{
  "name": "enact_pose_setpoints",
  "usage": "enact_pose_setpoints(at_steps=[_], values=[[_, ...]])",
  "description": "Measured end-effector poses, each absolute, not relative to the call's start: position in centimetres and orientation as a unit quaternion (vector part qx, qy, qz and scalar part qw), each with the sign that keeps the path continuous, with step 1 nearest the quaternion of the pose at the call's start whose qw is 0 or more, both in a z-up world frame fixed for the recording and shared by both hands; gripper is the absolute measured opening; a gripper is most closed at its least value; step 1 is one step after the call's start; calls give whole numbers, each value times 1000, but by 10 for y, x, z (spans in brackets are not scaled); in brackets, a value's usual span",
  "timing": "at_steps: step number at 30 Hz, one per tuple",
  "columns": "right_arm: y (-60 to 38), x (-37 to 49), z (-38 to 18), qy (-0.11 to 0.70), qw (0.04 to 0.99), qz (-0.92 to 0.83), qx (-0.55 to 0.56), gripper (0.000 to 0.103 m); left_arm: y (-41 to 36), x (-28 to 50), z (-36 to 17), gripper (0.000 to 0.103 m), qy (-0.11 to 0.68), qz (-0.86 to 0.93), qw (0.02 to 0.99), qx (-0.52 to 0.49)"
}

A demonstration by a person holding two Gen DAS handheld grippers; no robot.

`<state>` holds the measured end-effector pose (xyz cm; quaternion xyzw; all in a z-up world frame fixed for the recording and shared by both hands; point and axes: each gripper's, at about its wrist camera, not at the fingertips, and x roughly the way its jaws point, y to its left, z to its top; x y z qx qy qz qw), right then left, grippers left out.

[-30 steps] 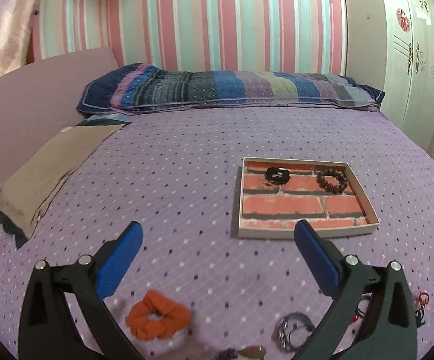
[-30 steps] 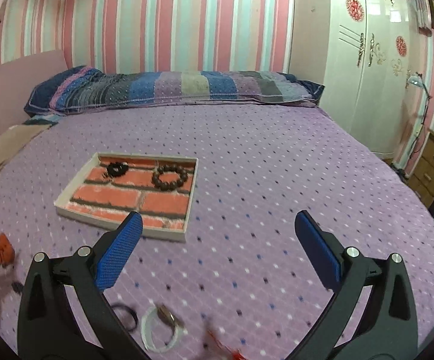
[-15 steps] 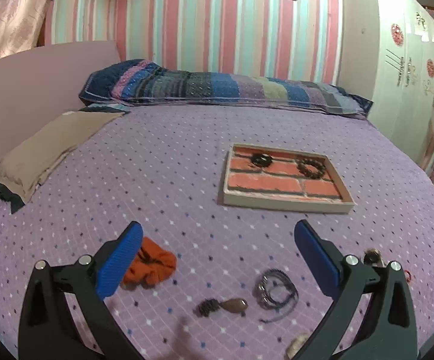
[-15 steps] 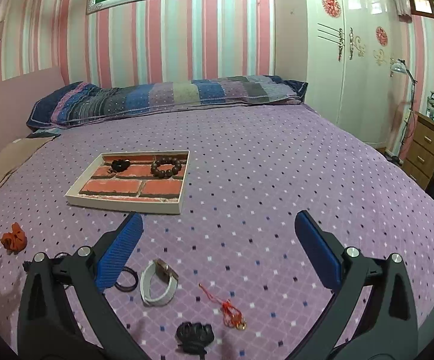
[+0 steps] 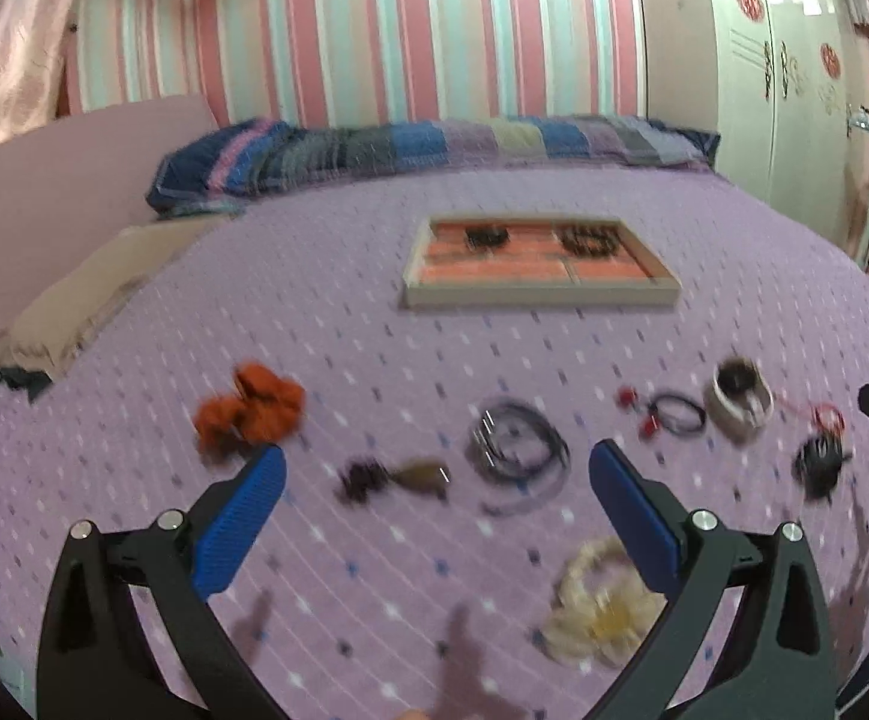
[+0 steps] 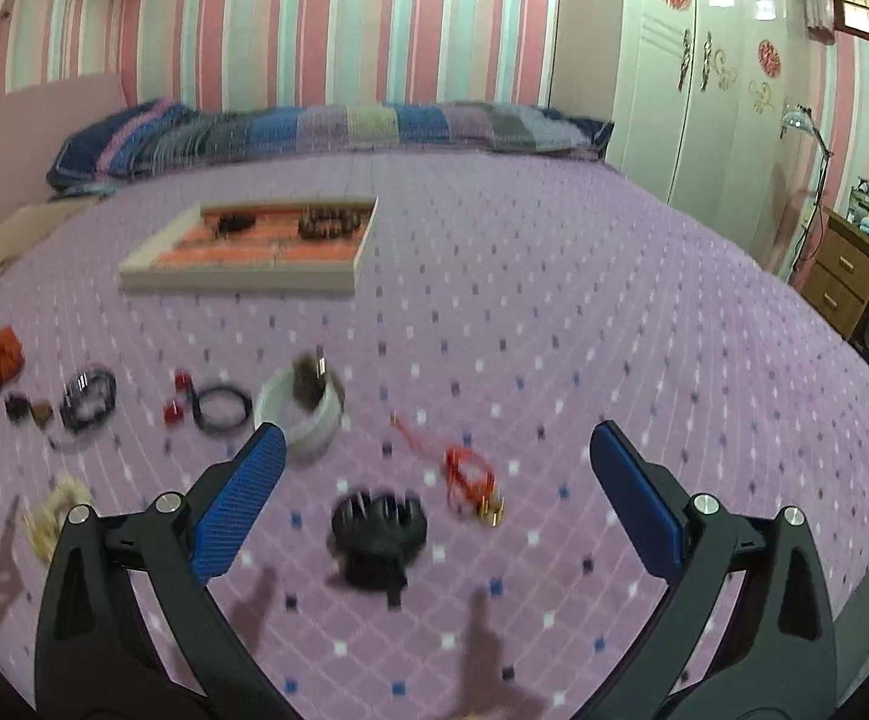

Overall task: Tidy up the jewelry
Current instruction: 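Grasp the cream flower scrunchie with the left tool while the right tool grasps the black claw clip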

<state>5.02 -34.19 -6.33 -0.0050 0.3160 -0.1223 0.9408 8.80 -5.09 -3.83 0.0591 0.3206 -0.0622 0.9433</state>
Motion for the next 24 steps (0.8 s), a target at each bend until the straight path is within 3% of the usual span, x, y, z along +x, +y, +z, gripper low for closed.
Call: enact_pose_setpoints(at_steps=[12, 24], values=[[-339, 41, -110, 348, 931, -108, -6, 97, -76, 70, -90, 99, 361, -100, 927, 26], [-338, 55, -121, 365, 926, -101, 4, 84, -88, 68, -115, 99, 375, -105, 921, 27]])
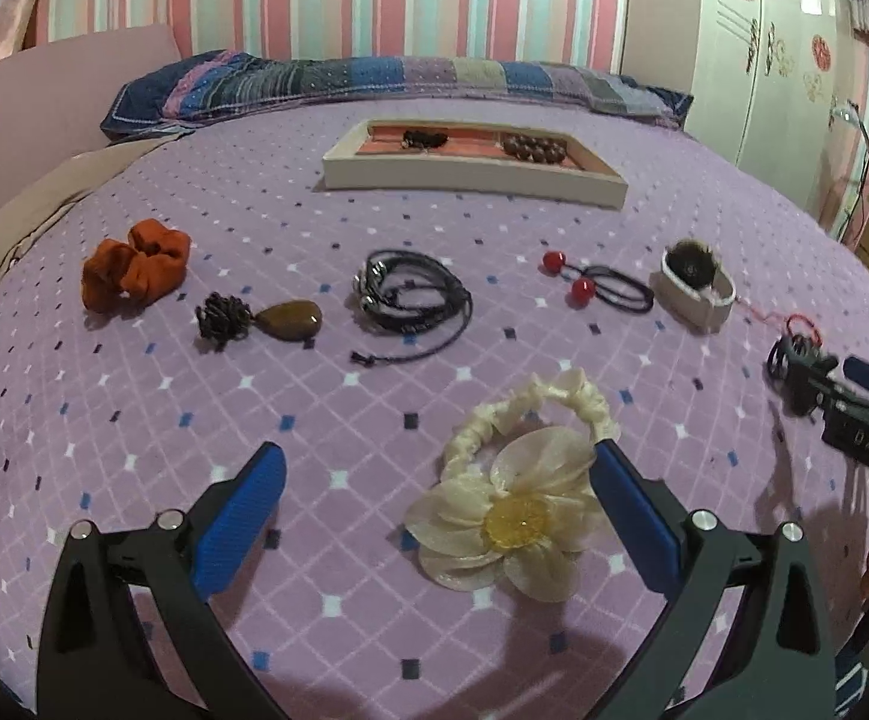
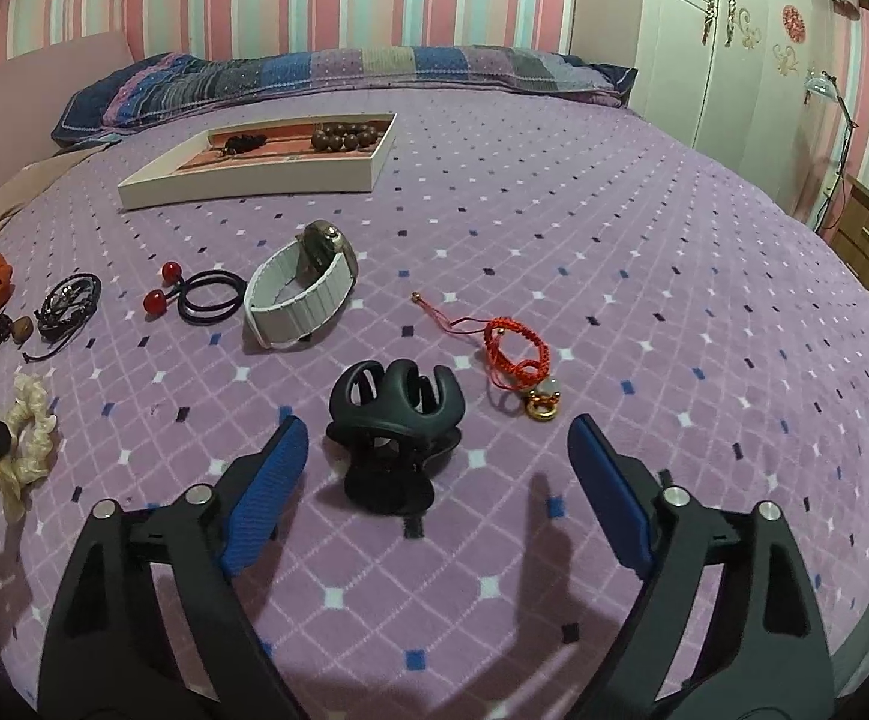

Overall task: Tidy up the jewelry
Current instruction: 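Grasp the cream flower scrunchie with the left tool while the right tool grasps the black claw clip, then carry the scrunchie and claw clip into the tray and open both tools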

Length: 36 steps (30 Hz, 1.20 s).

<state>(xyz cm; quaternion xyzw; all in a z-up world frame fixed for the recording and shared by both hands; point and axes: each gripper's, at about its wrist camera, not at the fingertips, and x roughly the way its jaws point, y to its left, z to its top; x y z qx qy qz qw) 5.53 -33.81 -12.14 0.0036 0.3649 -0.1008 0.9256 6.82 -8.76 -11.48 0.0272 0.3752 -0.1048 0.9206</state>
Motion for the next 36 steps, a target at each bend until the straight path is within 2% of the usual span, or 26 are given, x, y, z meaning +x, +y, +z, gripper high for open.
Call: enact_pose_setpoints(at_steps=[7, 11, 13, 16, 17, 20, 31, 36], values=[[-341, 63, -129, 379, 920, -94, 15, 70, -97, 75, -122, 98, 387, -121, 914, 27], [-339, 69, -130, 385, 918, -88, 20, 61, -102, 83, -128, 88, 402, -134, 906, 26], [-338, 73, -133, 389, 917, -85, 22, 60, -103, 83, -128, 83, 399, -137, 906, 29], [-335, 74, -135, 389, 918, -78, 21, 48, -103, 83, -127, 70, 398, -145, 905, 29], [-334, 74, -135, 388, 918, -77, 20, 48, -102, 82, -127, 62, 397, -147, 905, 30], [-335, 72, -134, 384, 920, -72, 22, 48, -101, 82, -126, 46, 399, -155, 903, 31], [-328, 59, -128, 375, 925, -60, 32, 48, -78, 84, -122, 24, 418, -178, 891, -7], [-316, 61, -121, 368, 928, -51, 21, 48, -68, 87, -116, 18, 422, -182, 888, -26]])
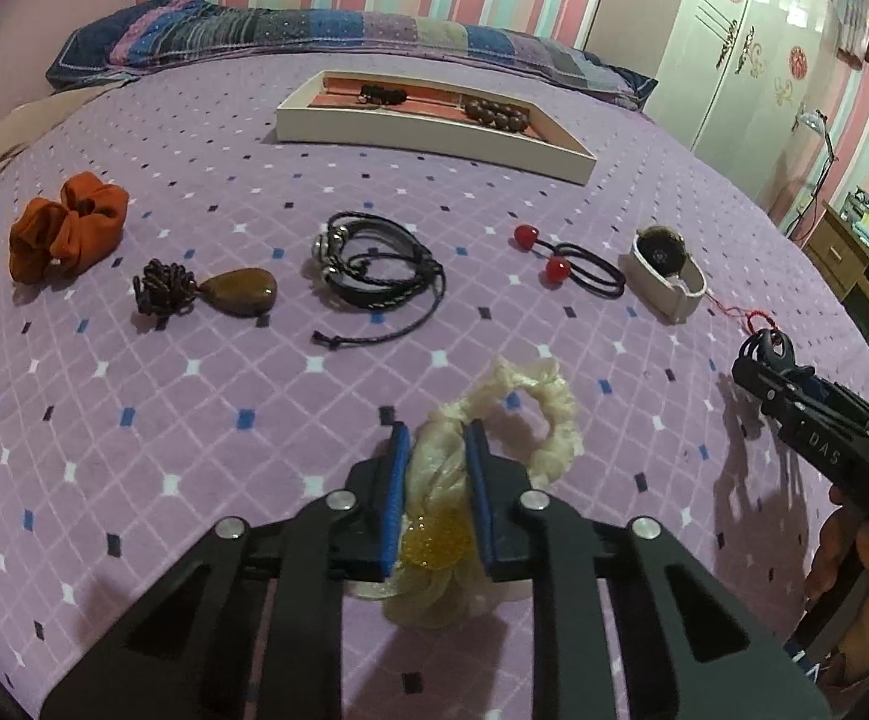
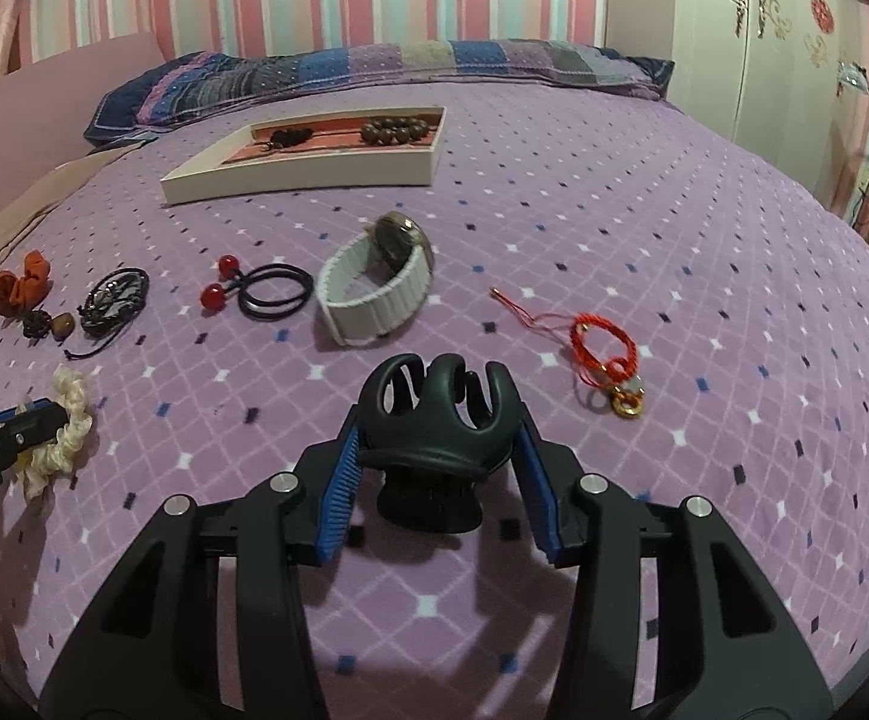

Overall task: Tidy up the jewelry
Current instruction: 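Carry the scrunchie and claw clip into the tray and open both tools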

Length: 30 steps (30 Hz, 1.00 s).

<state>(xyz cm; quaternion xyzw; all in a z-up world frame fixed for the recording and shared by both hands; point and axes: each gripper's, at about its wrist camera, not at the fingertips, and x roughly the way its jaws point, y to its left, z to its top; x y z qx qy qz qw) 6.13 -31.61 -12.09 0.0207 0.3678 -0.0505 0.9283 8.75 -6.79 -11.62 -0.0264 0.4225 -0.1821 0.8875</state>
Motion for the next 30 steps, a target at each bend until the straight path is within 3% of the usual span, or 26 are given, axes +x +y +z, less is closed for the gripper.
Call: enact_pose_setpoints(at_steps=[30], values=[[-297, 81, -100, 363, 931, -29, 33, 48, -52, 100, -68, 17, 391, -185, 901, -20]])
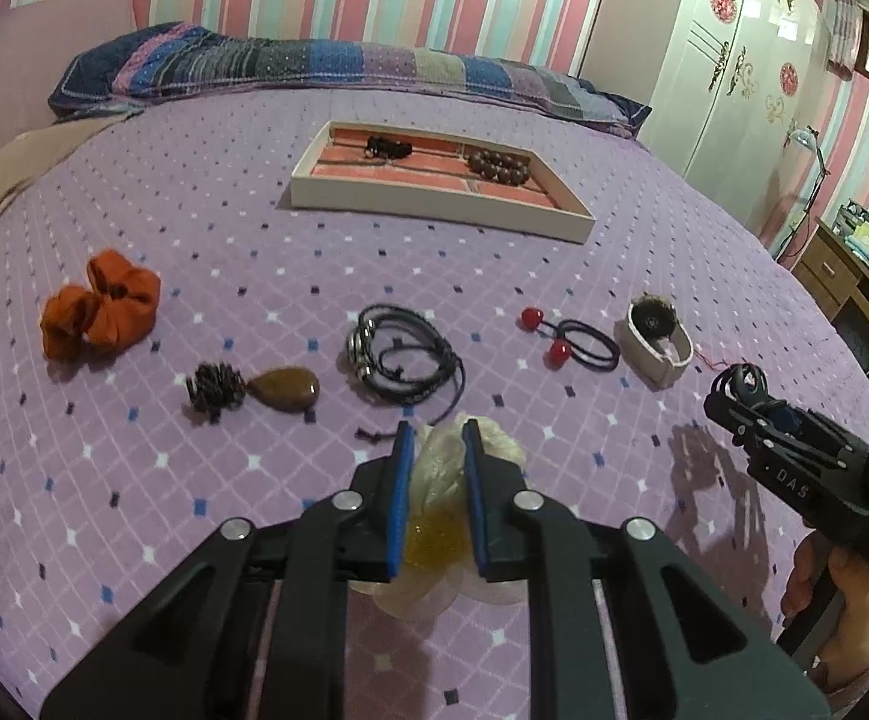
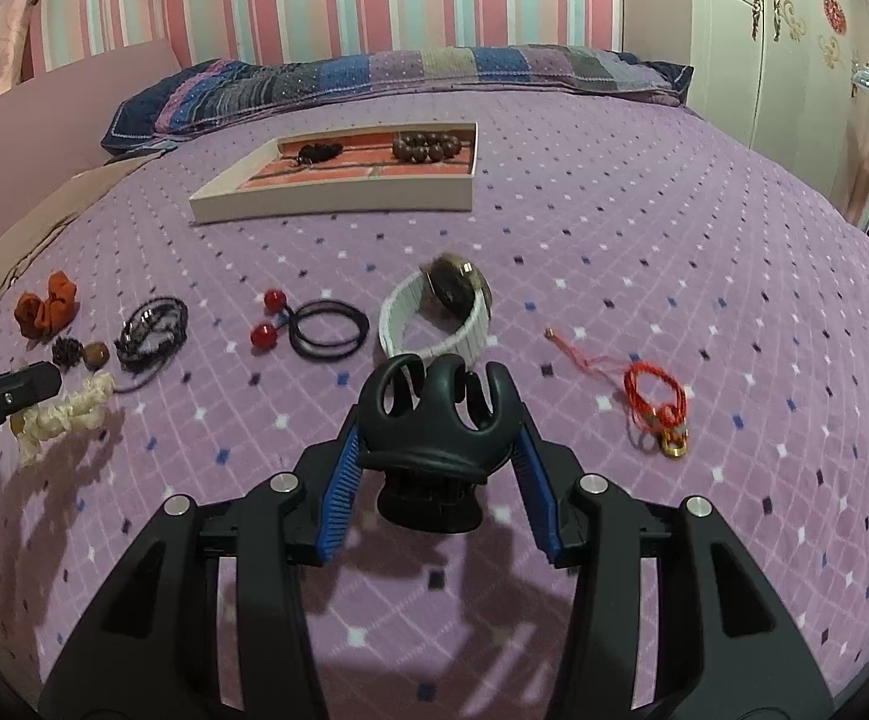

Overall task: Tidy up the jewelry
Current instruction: 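Carry the scrunchie and claw clip into the tray and open both tools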

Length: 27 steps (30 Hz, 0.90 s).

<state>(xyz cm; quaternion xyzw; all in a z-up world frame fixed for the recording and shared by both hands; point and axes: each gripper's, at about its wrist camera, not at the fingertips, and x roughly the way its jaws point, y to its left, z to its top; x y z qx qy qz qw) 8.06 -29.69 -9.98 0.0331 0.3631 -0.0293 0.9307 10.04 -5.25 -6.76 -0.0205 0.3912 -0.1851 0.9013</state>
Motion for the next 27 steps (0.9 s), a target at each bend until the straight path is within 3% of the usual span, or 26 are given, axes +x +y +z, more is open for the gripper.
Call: enact_pose_setpoints(at_steps=[11, 27], values=[[-290, 137, -65, 346, 937, -17, 41, 48, -60, 148, -34, 17, 366, -178, 913, 5], [-288, 273, -47, 347, 937, -14, 40, 48, -76, 291, -16, 17, 353, -147, 924, 11]])
